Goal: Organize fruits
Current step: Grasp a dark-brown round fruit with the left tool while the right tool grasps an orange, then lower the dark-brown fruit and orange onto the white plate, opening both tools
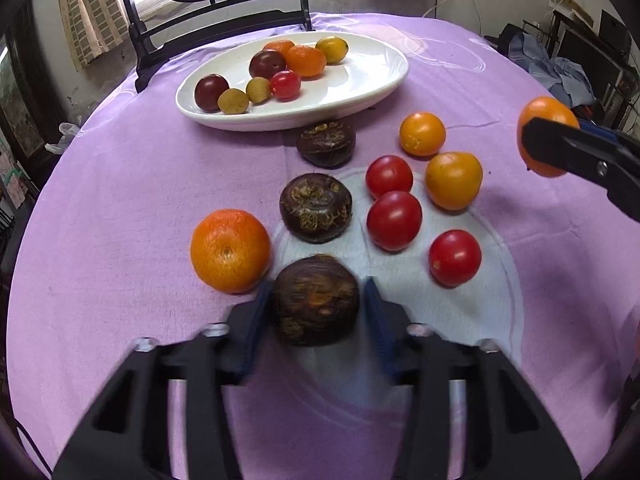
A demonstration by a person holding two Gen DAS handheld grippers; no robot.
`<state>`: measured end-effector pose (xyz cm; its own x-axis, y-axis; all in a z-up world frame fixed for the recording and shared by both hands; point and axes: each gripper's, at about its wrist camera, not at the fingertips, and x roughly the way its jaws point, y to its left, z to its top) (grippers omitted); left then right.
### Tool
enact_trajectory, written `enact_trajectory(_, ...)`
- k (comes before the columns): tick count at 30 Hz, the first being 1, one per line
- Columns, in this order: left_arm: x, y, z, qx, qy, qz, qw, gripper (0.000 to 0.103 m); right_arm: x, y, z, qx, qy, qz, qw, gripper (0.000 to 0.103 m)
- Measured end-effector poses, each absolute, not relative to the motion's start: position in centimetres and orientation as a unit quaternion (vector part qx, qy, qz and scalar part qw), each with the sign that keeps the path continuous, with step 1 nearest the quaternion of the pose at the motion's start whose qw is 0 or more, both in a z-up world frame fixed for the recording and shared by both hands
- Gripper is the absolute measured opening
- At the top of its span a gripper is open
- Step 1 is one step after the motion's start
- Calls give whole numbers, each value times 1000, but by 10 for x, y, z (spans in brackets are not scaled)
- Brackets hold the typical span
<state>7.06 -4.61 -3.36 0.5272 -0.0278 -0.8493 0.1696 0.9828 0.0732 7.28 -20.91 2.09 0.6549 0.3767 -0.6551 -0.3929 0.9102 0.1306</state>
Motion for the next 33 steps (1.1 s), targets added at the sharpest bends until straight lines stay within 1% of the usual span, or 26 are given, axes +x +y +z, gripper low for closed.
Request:
enact_trajectory(4,62,-50,-29,94,472,-63,874,42,72,-208,20,-12,357,210,910,38)
enact_trajectory(11,66,-33,1,67,451,-78,887,42,72,-208,21,-6,349,209,914,38)
enact_trajectory(16,91,-26,23,74,423,-62,901,42,82,-208,31,1,340,203,918,38)
enact_trajectory(21,131,-20,39,54,407,-67,909,42,108,-198,42,-26,332,188,924,38)
enact_trajectory(27,183,-10,30,28,421,-43,906,42,149,-173,43,-69,325,181,926,38)
enact_trajectory(33,212,-1,17,8,437,-26,899,42,191,-160,26,-74,354,176,915,38)
